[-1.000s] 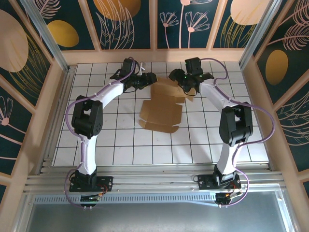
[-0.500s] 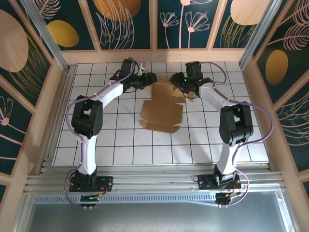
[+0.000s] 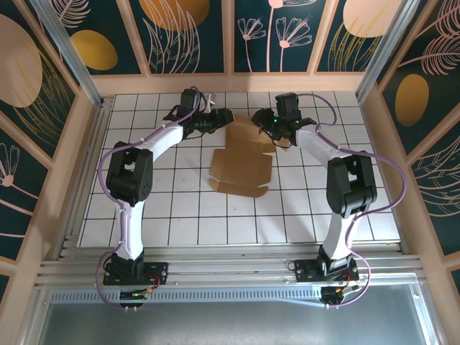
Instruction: Fold the paper box
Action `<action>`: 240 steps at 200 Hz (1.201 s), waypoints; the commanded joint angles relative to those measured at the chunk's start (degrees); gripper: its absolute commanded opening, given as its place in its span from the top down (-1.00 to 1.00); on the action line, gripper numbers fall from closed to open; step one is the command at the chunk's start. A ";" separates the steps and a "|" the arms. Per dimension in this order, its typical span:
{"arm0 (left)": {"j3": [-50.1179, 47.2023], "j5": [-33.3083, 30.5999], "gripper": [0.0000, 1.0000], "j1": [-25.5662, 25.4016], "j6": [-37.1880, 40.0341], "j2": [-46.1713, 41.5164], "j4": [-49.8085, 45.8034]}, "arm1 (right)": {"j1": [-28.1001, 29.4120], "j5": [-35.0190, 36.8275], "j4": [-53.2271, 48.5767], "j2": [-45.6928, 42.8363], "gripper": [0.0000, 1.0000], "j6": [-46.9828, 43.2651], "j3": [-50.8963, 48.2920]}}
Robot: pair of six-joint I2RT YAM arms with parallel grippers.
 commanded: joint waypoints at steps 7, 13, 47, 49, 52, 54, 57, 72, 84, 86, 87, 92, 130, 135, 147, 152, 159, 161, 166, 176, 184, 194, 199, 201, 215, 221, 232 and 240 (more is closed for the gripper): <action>-0.61 1.32 -0.18 -0.48 -0.77 -0.66 -0.31 | 0.10 2.27 -3.12 -4.18 -0.18 -3.52 -0.36; -0.64 1.15 -0.18 -0.48 -0.67 -0.72 -0.51 | -0.19 2.23 -3.12 -5.13 -0.20 -3.87 -0.69; -0.71 0.61 -0.18 -0.48 0.30 -1.08 -1.52 | -0.40 0.81 -3.12 -12.18 -0.32 -5.90 -4.78; -0.71 0.63 -0.18 -0.48 0.33 -1.11 -1.54 | -0.36 0.93 -3.12 -12.75 -0.32 -5.92 -5.25; -0.73 0.63 -0.18 -0.52 0.34 -1.12 -1.59 | -0.34 1.17 -3.12 -13.65 -0.33 -5.91 -6.03; -0.67 0.62 -0.18 -0.49 0.32 -1.12 -1.62 | -0.34 1.35 -3.07 -14.22 -0.33 -5.86 -6.57; -0.72 0.62 -0.18 -0.48 0.30 -1.12 -1.63 | -0.41 1.80 -3.01 -15.04 -0.33 -5.73 -7.46; -0.58 0.94 -0.18 -0.48 0.27 -1.12 -1.56 | -0.44 4.72 -1.88 -19.85 -0.35 -5.02 -13.10; -0.58 0.96 -0.18 -0.50 0.25 -1.12 -1.61 | -0.87 6.09 1.20 -23.70 -0.38 -4.05 -19.26; -0.56 1.07 -0.18 -0.48 0.25 -1.14 -1.61 | -0.94 6.27 1.89 -24.18 -0.38 -3.79 -20.40; -0.56 1.06 -0.18 -0.48 0.21 -1.13 -1.62 | -1.00 6.31 2.20 -24.52 -0.38 -3.63 -20.99; -0.48 1.10 -0.18 -0.48 0.21 -1.12 -1.68 | -1.41 6.35 3.85 -25.87 -0.38 -2.87 -23.73; 0.11 1.31 -0.18 -0.48 0.56 -1.02 -2.15 | -3.61 5.34 13.84 -27.09 -0.35 1.68 -37.03; 0.08 1.28 -0.18 -0.48 0.68 -1.06 -2.21 | -3.60 4.95 14.92 -26.19 -0.34 1.87 -37.44; 0.14 1.20 -0.18 -0.49 0.62 -0.95 -2.34 | -3.35 3.93 17.77 -23.36 -0.34 2.62 -37.70; 0.14 1.27 -0.17 -0.48 0.69 -0.96 -2.34 | -3.25 3.58 18.84 -22.07 -0.34 3.05 -37.58; 0.18 1.26 -0.18 -0.53 0.56 -0.88 -2.34 | -3.16 3.29 20.54 -20.30 -0.34 3.20 -37.36; 0.20 1.24 -0.18 -0.49 0.59 -0.90 -2.34 | -3.16 3.26 20.99 -19.43 -0.34 3.17 -37.25; 0.22 1.29 -0.18 -0.48 0.56 -0.88 -2.34 | -3.07 3.63 21.53 -18.11 -0.34 3.29 -36.88; 0.21 1.24 -0.18 -0.47 0.47 -0.88 -2.34 | -3.16 4.60 21.68 -15.69 -0.32 3.69 -35.99; 0.25 1.34 -0.18 -0.48 0.58 -0.93 -2.49 | -3.16 5.45 22.37 -14.13 -0.30 3.19 -35.51; 0.19 1.27 -0.18 -0.50 0.73 -1.08 -2.59 | -3.12 6.30 24.85 -12.66 -0.26 2.34 -35.59; 0.07 1.24 -0.18 -0.52 0.77 -1.19 -2.60 | -3.15 6.42 26.78 -11.98 -0.23 1.96 -35.87; 0.06 1.16 -0.18 -0.49 0.71 -1.22 -2.60 | -3.16 6.37 27.60 -11.78 -0.23 1.87 -35.96; -0.23 1.15 -0.17 -0.53 0.85 -1.38 -2.45 | -3.40 6.39 32.50 -9.64 -0.18 1.19 -35.88; -0.28 1.14 -0.17 -0.56 0.74 -1.49 -2.43 | -3.51 6.69 33.50 -8.60 -0.17 1.08 -35.16; -0.24 1.24 -0.17 -0.56 0.71 -1.58 -2.43 | -3.68 6.62 34.72 -6.33 -0.17 0.78 -33.35; -0.22 1.33 -0.17 -0.61 0.72 -1.58 -2.43 | -3.61 7.06 35.73 -4.95 -0.17 0.53 -32.31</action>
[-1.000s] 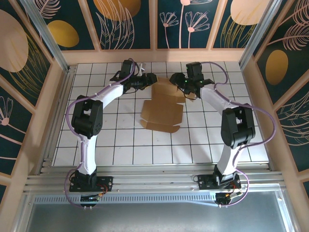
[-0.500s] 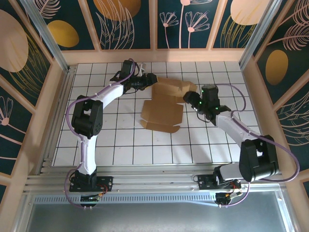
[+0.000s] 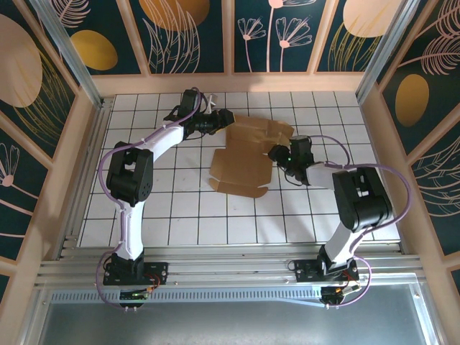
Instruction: Fold the paper box
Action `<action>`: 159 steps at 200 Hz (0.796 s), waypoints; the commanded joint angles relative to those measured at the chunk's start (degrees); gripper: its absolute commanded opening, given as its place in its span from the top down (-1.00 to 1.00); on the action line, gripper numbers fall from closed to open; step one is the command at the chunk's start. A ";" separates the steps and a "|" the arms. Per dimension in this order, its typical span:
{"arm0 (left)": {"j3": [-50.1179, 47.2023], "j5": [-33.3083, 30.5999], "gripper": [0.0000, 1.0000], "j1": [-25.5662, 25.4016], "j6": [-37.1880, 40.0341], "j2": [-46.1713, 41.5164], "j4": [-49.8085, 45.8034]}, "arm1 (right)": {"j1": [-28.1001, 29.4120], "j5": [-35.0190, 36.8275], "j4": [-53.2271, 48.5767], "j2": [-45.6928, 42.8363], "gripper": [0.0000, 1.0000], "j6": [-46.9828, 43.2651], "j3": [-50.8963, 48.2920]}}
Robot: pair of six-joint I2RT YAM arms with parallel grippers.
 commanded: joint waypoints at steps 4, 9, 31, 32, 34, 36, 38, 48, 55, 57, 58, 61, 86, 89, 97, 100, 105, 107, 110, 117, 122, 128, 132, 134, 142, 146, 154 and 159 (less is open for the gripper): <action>-0.18 1.02 -0.17 -0.38 0.65 -1.70 -1.42 | -0.22 2.62 9.12 4.30 -0.17 -1.51 4.03; -0.25 1.00 -0.17 -0.33 0.64 -1.69 -1.42 | -0.13 3.32 9.55 4.98 -0.17 -1.45 4.32; -0.03 1.10 -0.18 -0.35 0.81 -1.65 -1.84 | -0.36 5.29 10.56 7.69 -0.18 -0.81 5.69; -0.01 1.08 -0.17 -0.34 0.79 -1.65 -1.85 | -0.32 5.35 10.56 7.85 -0.17 -0.83 5.77; -0.06 1.13 -0.18 -0.33 0.85 -1.67 -1.90 | -0.40 5.36 10.67 8.12 -0.18 -0.88 5.90; -0.03 1.07 -0.18 -0.35 0.88 -1.70 -1.94 | -0.35 5.29 10.76 8.32 -0.18 -1.00 6.00; -0.02 1.08 -0.17 -0.37 0.89 -1.70 -2.01 | -0.36 5.16 10.90 8.57 -0.18 -1.09 6.13; -0.06 1.08 -0.18 -0.38 0.99 -1.67 -2.12 | -0.37 4.57 11.21 9.71 -0.18 -1.24 6.80; -0.03 1.02 -0.18 -0.38 1.00 -1.65 -2.19 | -0.37 3.89 11.52 10.55 -0.18 -1.19 7.18; -0.02 1.00 -0.18 -0.36 0.97 -1.65 -2.18 | -0.32 3.67 11.77 10.73 -0.18 -1.21 7.24; 0.00 1.03 -0.18 -0.34 0.96 -1.65 -2.15 | -0.34 3.58 11.91 10.82 -0.18 -1.17 7.21; -0.02 1.04 -0.18 -0.36 0.95 -1.72 -2.17 | -0.30 3.28 12.32 11.10 -0.17 -1.19 7.25; -0.04 1.04 -0.18 -0.40 0.75 -1.25 -2.12 | -0.04 1.59 13.41 12.57 -0.07 -0.37 7.61; -0.03 1.08 -0.18 -0.33 0.82 -1.23 -2.11 | 0.02 1.48 13.62 12.57 -0.05 -0.28 7.49; -0.06 1.09 -0.18 -0.35 0.78 -1.06 -2.04 | 0.21 1.30 14.53 12.43 0.03 -0.25 7.06; -0.07 1.11 -0.18 -0.37 0.73 -1.03 -1.99 | 0.25 1.07 15.06 12.33 0.06 -0.22 6.94; -0.13 1.10 -0.18 -0.39 0.72 -0.99 -1.93 | 0.31 0.59 15.90 12.10 0.11 -0.22 6.68; -0.09 1.13 -0.18 -0.34 0.66 -0.95 -1.88 | 0.40 0.52 16.20 11.99 0.13 -0.24 6.59; -0.12 1.14 -0.18 -0.47 0.66 -0.93 -1.86 | 0.42 0.23 16.69 11.85 0.16 -0.19 6.44; -0.13 1.28 -0.18 -0.41 0.64 -0.89 -1.81 | 0.64 -0.34 17.74 11.55 0.22 -0.44 6.19; -0.15 1.29 -0.18 -0.41 0.68 -0.86 -1.78 | 0.77 -0.71 18.31 11.44 0.27 -0.64 6.20; -0.12 1.24 -0.18 -0.44 0.68 -0.92 -1.60 | 0.89 -1.11 18.78 11.39 0.33 -0.99 6.41; -0.11 1.31 -0.18 -0.41 0.57 -0.90 -1.53 | 1.08 -1.33 18.84 11.35 0.35 -1.22 6.58; -0.08 1.36 -0.18 -0.41 0.59 -0.85 -1.51 | 1.12 -1.35 18.83 11.34 0.35 -1.35 6.63; -0.05 1.57 -0.18 -0.37 0.49 -0.76 -1.42 | 1.45 -1.55 18.78 11.59 0.36 -1.90 7.03; -0.02 1.62 -0.18 -0.40 0.44 -0.74 -1.34 | 1.59 -1.61 18.73 11.80 0.36 -2.20 7.31; 0.09 1.78 -0.18 -0.43 0.37 -0.64 -1.29 | 1.84 -1.78 18.56 12.25 0.36 -2.37 7.77; 0.10 1.83 -0.18 -0.41 0.35 -0.54 -1.25 | 1.97 -1.79 18.59 12.62 0.36 -2.55 8.10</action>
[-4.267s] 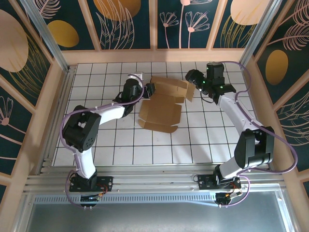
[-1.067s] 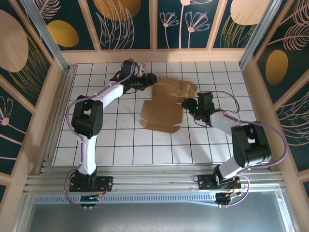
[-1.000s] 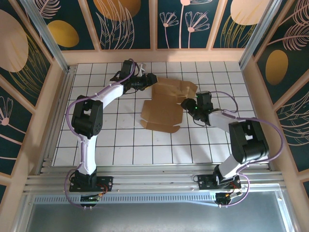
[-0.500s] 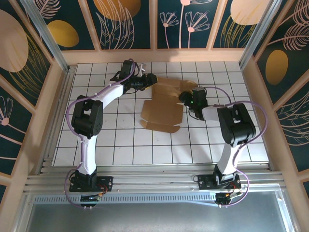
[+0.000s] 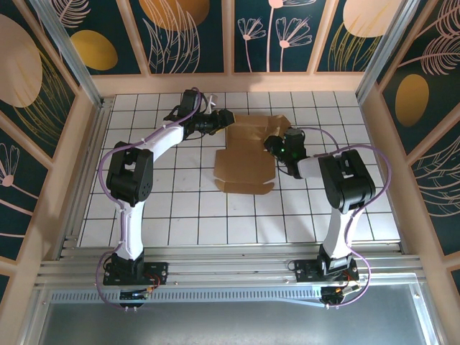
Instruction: Fold the paper box
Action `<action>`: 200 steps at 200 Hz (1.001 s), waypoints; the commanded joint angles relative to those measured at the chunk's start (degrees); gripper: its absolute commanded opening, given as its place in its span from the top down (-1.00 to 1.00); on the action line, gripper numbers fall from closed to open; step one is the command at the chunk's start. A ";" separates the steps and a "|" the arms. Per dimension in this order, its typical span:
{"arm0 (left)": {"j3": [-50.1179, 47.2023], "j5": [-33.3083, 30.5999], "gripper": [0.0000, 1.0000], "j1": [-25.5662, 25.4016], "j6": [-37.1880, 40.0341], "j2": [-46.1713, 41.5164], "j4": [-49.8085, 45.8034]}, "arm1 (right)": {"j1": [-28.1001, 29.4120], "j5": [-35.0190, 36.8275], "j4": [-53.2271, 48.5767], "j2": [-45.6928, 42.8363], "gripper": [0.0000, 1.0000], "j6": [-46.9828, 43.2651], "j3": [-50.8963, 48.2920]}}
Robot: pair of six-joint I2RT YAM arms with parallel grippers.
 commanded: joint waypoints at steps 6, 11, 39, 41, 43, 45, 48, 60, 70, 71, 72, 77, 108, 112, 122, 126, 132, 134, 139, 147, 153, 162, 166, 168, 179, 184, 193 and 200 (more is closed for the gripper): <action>0.10 1.58 -0.18 -0.41 0.16 -0.50 -1.07 | 1.51 -1.57 3.44 1.48 0.36 -2.34 2.14; 0.18 1.68 -0.18 -0.41 0.08 -0.35 -1.07 | 1.74 -1.68 3.78 1.88 0.36 -2.59 2.32; 0.02 1.91 -0.18 -0.49 -0.12 -0.16 -0.89 | 2.77 -3.15 3.39 5.03 0.33 -3.90 4.55; 0.04 1.88 -0.18 -0.45 -0.13 -0.15 -0.89 | 2.83 -3.23 3.27 5.27 0.33 -3.99 4.74; -0.05 1.87 -0.18 -0.44 -0.13 -0.20 -0.89 | 2.86 -3.38 3.09 5.47 0.32 -4.04 4.90; -0.07 1.87 -0.18 -0.49 -0.13 -0.21 -0.89 | 2.85 -3.49 3.03 5.69 0.32 -4.16 5.16; -0.03 1.88 -0.18 -0.50 -0.17 -0.20 -0.89 | 2.94 -3.73 2.86 5.99 0.32 -4.34 5.30; -0.09 1.84 -0.18 -0.44 -0.27 -0.24 -0.89 | 3.03 -4.49 2.88 7.11 0.30 -4.33 5.99; -0.09 1.78 -0.18 -0.45 -0.34 -0.28 -0.87 | 3.08 -5.02 3.12 7.48 0.26 -4.37 6.07; -0.13 1.78 -0.18 -0.48 -0.35 -0.26 -0.88 | 3.10 -5.07 3.18 7.58 0.26 -4.43 6.02; -0.15 1.78 -0.18 -0.49 -0.36 -0.29 -0.89 | 3.06 -5.10 3.21 7.58 0.25 -4.46 6.04; -0.13 1.79 -0.18 -0.52 -0.44 -0.28 -0.82 | 3.05 -5.28 3.52 7.54 0.24 -4.60 5.91; 0.16 1.61 -0.18 -0.48 -0.59 -0.51 -0.98 | 3.11 -5.21 3.44 5.16 0.23 -7.24 5.19; 0.26 1.62 -0.18 -0.56 -0.60 -0.49 -1.05 | 3.07 -4.99 3.34 4.63 0.23 -7.62 5.11; 0.54 1.52 -0.18 -0.46 -0.63 -0.42 -1.13 | 3.06 -4.19 3.24 3.37 0.23 -8.69 4.81; 0.69 1.49 -0.18 -0.45 -0.63 -0.33 -1.28 | 3.09 -3.73 3.15 2.80 0.23 -9.20 4.75; 0.97 1.49 -0.18 -0.44 -0.63 -0.19 -1.45 | 3.06 -3.12 2.85 2.22 0.24 -10.07 4.80; 1.02 1.44 -0.18 -0.44 -0.61 -0.16 -1.49 | 3.08 -2.92 2.70 2.04 0.24 -10.41 4.89; 1.24 1.51 -0.18 -0.50 -0.62 -0.09 -1.64 | 3.25 -2.08 1.88 1.84 0.25 -11.23 5.15; 1.41 1.60 -0.18 -0.52 -0.71 0.09 -1.68 | 3.42 -0.63 -0.26 1.91 0.27 -12.53 6.40; 1.59 1.60 -0.18 -0.50 -0.72 0.18 -1.64 | 3.57 -0.16 -1.67 2.39 0.27 -13.46 7.39; 1.72 1.69 -0.18 -0.44 -0.92 0.14 -1.60 | 3.68 0.32 -3.00 3.20 0.28 -14.40 8.33; 1.68 1.77 -0.18 -0.44 -0.97 0.15 -1.60 | 3.81 0.60 -3.17 3.53 0.28 -14.67 8.50; 1.68 1.71 -0.18 -0.46 -0.96 0.12 -1.60 | 3.86 0.69 -3.22 3.78 0.28 -14.81 8.63; 1.73 1.69 -0.18 -0.43 -1.02 0.15 -1.60 | 4.12 1.25 -3.32 4.98 0.30 -15.57 9.08; 1.69 1.71 -0.18 -0.46 -1.01 0.12 -1.60 | 4.35 1.58 -3.69 5.52 0.31 -16.00 9.49; 1.68 1.72 -0.17 -0.50 -0.98 0.10 -1.67 | 4.81 3.30 -5.34 6.71 0.31 -17.47 10.78; 1.68 1.72 -0.18 -0.49 -0.88 0.00 -1.73 | 5.27 5.06 -7.22 7.48 0.31 -19.39 11.73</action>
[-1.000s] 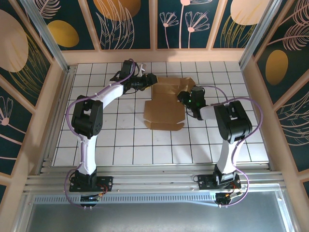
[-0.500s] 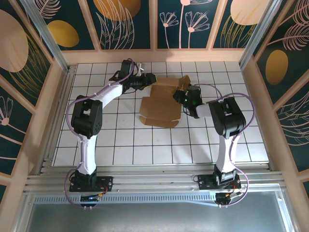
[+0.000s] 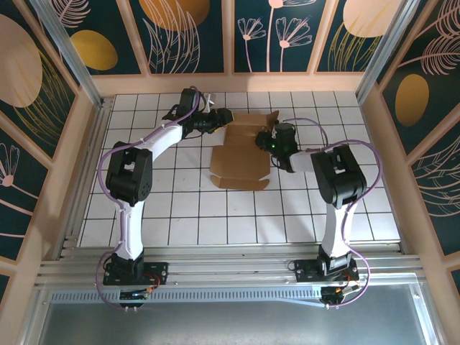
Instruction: Fold the paper box
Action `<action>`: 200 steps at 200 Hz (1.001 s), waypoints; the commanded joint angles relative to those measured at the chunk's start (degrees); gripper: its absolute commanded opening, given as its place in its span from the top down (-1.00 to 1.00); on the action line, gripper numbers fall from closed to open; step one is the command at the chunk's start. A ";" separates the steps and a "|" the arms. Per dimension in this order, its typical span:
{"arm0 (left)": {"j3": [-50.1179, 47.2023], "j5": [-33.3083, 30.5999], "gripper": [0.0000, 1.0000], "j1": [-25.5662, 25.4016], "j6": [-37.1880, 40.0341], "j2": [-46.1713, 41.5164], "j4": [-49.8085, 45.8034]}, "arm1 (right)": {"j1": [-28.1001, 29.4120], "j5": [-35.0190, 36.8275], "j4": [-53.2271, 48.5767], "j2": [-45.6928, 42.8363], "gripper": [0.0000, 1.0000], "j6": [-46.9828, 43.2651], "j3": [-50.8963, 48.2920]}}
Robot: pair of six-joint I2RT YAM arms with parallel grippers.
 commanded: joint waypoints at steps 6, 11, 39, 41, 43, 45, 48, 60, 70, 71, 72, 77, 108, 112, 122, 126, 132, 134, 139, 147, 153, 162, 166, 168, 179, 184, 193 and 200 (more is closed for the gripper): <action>1.34 2.04 -0.18 -1.05 -0.77 0.02 -1.93 | 2.69 5.82 -5.50 2.98 0.27 -7.51 4.32; 1.44 2.01 -0.18 -0.97 -0.65 0.02 -2.10 | 3.15 7.63 -6.57 3.15 0.25 -9.14 4.92; 1.64 1.85 -0.18 -0.94 -0.19 -0.07 -2.82 | 5.48 14.50 -7.80 2.31 0.25 -18.53 5.35; 1.74 1.92 -0.18 -0.94 -0.19 -0.07 -2.83 | 5.59 14.67 -7.71 2.25 0.25 -19.05 5.39; 1.75 1.90 -0.18 -0.96 -0.17 -0.07 -2.83 | 5.75 14.85 -7.62 2.26 0.25 -19.58 5.39; 1.82 1.93 -0.18 -0.94 -0.23 -0.11 -2.85 | 5.81 14.91 -7.60 2.28 0.25 -20.15 5.42; 1.90 1.89 -0.18 -0.99 -0.17 0.01 -2.90 | 6.07 14.98 -7.59 2.29 0.25 -20.83 5.55; 2.49 2.06 -0.17 -0.98 -0.26 0.36 -3.15 | 6.37 14.51 -7.67 2.61 0.25 -22.28 5.93; 2.72 2.09 -0.18 -1.00 -0.35 0.51 -3.18 | 6.62 13.71 -7.68 3.03 0.25 -23.01 6.29; 2.72 2.08 -0.18 -0.97 -0.39 0.48 -3.18 | 6.62 13.57 -7.68 3.10 0.25 -23.08 6.34; 2.76 2.07 -0.18 -0.95 -0.37 0.47 -3.18 | 6.62 13.46 -7.72 3.13 0.25 -23.07 6.37; 2.87 2.08 -0.18 -0.99 -0.48 0.50 -3.09 | 6.74 12.81 -7.61 3.32 0.24 -23.15 6.48; 2.81 2.19 -0.18 -0.98 -0.52 0.77 -3.09 | 7.25 8.73 -6.48 4.44 0.18 -23.02 7.14; 2.85 2.23 -0.18 -1.03 -0.60 0.81 -3.09 | 7.28 7.94 -6.22 4.48 0.17 -22.66 7.18; 2.73 2.26 -0.18 -0.95 -0.58 0.81 -3.09 | 7.19 5.70 -5.18 4.34 0.15 -21.71 6.86; 2.76 2.24 -0.18 -1.00 -0.58 0.89 -3.09 | 7.08 4.80 -4.63 4.13 0.14 -21.08 6.62; 2.72 2.27 -0.18 -1.02 -0.60 0.90 -3.12 | 6.75 3.06 -3.71 3.75 0.13 -19.73 6.21; 2.74 2.18 -0.18 -1.00 -0.67 0.90 -3.14 | 6.63 2.23 -3.37 3.49 0.12 -19.20 6.04; 2.72 2.18 -0.18 -0.96 -0.69 0.86 -3.18 | 6.20 0.18 -2.43 2.94 0.11 -17.69 5.51; 2.74 2.20 -0.18 -0.99 -0.64 0.86 -3.18 | 5.53 -2.84 -0.15 1.92 0.08 -14.69 4.29; 2.81 2.15 -0.17 -1.01 -0.68 0.99 -3.18 | 5.04 -4.57 1.75 1.14 0.06 -12.52 3.19; 2.91 2.17 -0.18 -0.98 -0.70 1.04 -3.18 | 4.48 -6.32 4.02 -0.15 0.02 -9.91 1.54; 3.05 2.11 -0.18 -0.96 -0.77 1.12 -3.22 | 4.33 -6.66 4.65 -0.87 0.00 -9.17 0.82; 3.04 2.14 -0.18 -0.96 -0.78 1.15 -3.26 | 4.27 -6.68 4.87 -1.29 -0.01 -8.96 0.49; 3.09 2.07 -0.18 -0.96 -0.77 1.25 -3.34 | 3.76 -6.11 5.32 -3.46 -0.03 -8.47 -1.39; 3.07 1.92 -0.18 -0.94 -0.70 1.24 -3.35 | 3.56 -5.84 5.41 -4.54 -0.04 -8.47 -2.27; 3.07 1.92 -0.18 -0.98 -0.69 1.25 -3.44 | 3.03 -5.55 5.40 -6.45 -0.07 -8.71 -3.81; 3.20 1.81 -0.18 -0.94 -0.61 1.34 -3.59 | 2.53 -5.54 5.03 -7.95 -0.09 -9.05 -4.88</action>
